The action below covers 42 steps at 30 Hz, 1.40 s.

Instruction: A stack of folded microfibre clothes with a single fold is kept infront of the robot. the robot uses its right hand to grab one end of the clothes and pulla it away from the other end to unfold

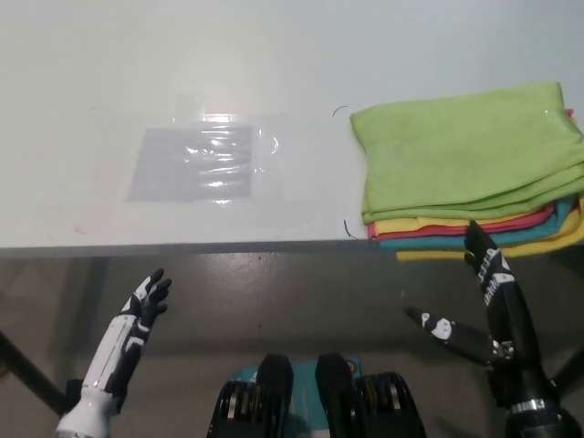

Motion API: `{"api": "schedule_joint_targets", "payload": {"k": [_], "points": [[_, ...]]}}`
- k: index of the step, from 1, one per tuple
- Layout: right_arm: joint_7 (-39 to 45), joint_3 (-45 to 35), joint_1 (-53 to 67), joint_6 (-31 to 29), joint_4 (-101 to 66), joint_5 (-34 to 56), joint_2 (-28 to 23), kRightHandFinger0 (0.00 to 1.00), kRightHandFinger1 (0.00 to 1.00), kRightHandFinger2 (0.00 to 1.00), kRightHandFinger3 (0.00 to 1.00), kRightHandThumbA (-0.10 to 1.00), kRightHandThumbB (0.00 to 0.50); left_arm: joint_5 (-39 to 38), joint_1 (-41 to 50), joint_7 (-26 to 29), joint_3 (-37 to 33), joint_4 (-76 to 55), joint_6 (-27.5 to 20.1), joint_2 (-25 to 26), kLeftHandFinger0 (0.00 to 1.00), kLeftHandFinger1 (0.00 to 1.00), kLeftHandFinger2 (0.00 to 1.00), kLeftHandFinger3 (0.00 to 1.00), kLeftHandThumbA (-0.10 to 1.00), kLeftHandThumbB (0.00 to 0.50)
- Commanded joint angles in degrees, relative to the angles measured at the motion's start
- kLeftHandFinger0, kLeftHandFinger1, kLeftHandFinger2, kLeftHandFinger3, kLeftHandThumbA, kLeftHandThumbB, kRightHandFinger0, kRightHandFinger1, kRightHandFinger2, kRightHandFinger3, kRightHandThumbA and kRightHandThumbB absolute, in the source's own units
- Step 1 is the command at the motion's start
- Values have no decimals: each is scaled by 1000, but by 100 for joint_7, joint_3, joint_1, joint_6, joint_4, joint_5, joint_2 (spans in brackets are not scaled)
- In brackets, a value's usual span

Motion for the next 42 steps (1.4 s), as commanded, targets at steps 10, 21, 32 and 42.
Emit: {"api": "schedule_joint_targets", "payload": {"k": [10, 21, 32, 42], "points": [[376, -5, 810, 127, -411, 257, -145, 1000, 1000, 1000, 1000, 1000, 67, -34, 456, -111, -31, -737, 52, 79, 1000, 1000, 1000, 1000, 989, 325], [452, 170, 933, 100, -402, 25, -192, 1000, 1000, 1000, 1000, 1000, 53, -89, 502, -138, -22, -822, 199, 105, 1000, 1000, 1000, 1000, 989, 323], [529, 200, 1088, 115, -374, -36, -271, 1000, 1000, 1000, 1000, 1000, 53, -4, 648, -125, -102, -675, 263, 79, 1000, 1000, 1000, 1000, 993, 335], [559, 222, 1173, 79, -315, -109, -267, 1000, 1000, 1000, 1000, 1000, 54, -41, 781, -93, -82, -623, 196, 61, 1000, 1000, 1000, 1000, 967, 329]]}}
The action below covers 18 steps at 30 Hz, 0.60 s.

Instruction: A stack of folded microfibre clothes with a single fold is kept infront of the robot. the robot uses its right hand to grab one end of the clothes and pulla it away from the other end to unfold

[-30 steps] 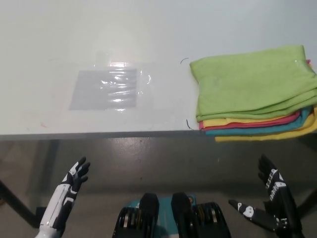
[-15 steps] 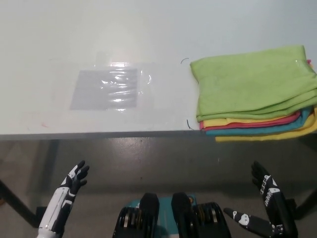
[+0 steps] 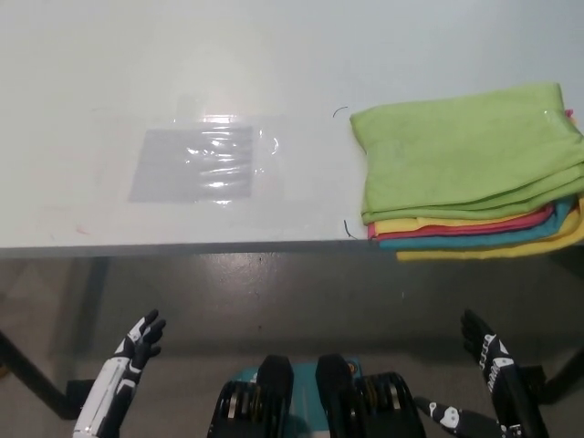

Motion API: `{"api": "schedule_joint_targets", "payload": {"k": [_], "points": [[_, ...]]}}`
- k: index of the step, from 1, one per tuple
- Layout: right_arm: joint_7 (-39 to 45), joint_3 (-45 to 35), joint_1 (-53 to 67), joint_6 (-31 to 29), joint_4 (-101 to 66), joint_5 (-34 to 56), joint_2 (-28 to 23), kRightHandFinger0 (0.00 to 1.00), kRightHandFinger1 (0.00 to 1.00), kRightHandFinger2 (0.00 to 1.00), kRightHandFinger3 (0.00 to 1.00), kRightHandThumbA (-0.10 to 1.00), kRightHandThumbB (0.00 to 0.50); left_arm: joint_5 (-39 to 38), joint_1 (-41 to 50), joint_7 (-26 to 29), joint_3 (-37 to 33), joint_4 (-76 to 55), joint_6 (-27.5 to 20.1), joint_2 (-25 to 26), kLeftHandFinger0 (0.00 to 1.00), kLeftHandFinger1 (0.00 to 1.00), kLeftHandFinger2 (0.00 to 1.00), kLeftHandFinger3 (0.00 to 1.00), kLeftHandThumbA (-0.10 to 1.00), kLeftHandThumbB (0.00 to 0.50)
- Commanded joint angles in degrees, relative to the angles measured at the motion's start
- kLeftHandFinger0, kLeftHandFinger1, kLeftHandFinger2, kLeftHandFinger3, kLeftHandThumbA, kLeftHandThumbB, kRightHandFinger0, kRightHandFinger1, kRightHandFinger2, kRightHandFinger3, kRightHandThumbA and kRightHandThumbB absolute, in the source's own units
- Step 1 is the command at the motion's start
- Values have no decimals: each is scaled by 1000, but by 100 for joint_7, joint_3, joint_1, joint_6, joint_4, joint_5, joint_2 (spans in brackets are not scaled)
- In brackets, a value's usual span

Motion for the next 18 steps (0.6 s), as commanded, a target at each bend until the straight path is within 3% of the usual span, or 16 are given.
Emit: {"api": "schedule_joint_targets", "payload": {"k": [1, 9, 11, 18], "points": [[91, 31, 25, -47, -110, -95, -52, 1000, 1000, 1000, 1000, 1000, 57, -59, 46, -81, -20, -88, -76, 24, 1000, 1000, 1000, 1000, 967, 337], [88, 22, -41, -63, -97, -144, -46, 1000, 1000, 1000, 1000, 1000, 72, -2, -61, -75, -10, -99, -54, 72, 1000, 1000, 1000, 1000, 970, 344], [75, 18, -56, -24, -121, -163, -38, 1000, 1000, 1000, 1000, 1000, 67, -61, -103, -113, -8, -137, 72, 80, 1000, 1000, 1000, 1000, 958, 362], [66, 21, -167, -10, -85, -274, -41, 1000, 1000, 1000, 1000, 1000, 54, 5, -213, -92, -8, -97, 77, 104, 1000, 1000, 1000, 1000, 961, 353]]}}
